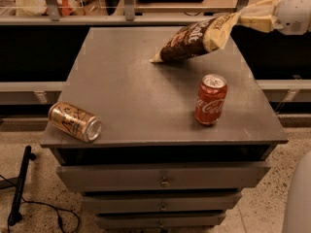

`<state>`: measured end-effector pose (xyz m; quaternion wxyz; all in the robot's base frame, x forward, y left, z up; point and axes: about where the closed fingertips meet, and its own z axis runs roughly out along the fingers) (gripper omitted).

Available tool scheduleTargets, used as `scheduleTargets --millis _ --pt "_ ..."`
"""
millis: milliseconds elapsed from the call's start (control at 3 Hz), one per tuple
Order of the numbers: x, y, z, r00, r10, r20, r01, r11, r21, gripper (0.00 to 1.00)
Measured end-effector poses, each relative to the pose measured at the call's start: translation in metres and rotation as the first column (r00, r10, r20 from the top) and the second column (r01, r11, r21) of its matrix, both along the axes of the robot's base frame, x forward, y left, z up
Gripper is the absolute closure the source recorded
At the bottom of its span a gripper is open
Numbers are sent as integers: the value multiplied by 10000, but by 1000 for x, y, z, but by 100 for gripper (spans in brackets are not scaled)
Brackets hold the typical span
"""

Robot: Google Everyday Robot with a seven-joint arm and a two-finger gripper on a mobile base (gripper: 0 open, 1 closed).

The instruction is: Move brown chip bag near coke can

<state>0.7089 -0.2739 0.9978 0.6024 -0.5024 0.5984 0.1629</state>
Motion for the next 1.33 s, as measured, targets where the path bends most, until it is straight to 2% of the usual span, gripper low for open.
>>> scheduleTargets --millis 333,667,1000,1333 --pt "-67 -25 13 9936 734 -857 -742 9972 -63 100" --pt "-147 -53 32 9774 1431 -1556 -1437 9896 75 100" --pt "-215 -80 64 9721 1638 -1679 -1566 9861 550 100" --pt "-272 -115 98 9837 1040 -1470 -912 9916 914 84"
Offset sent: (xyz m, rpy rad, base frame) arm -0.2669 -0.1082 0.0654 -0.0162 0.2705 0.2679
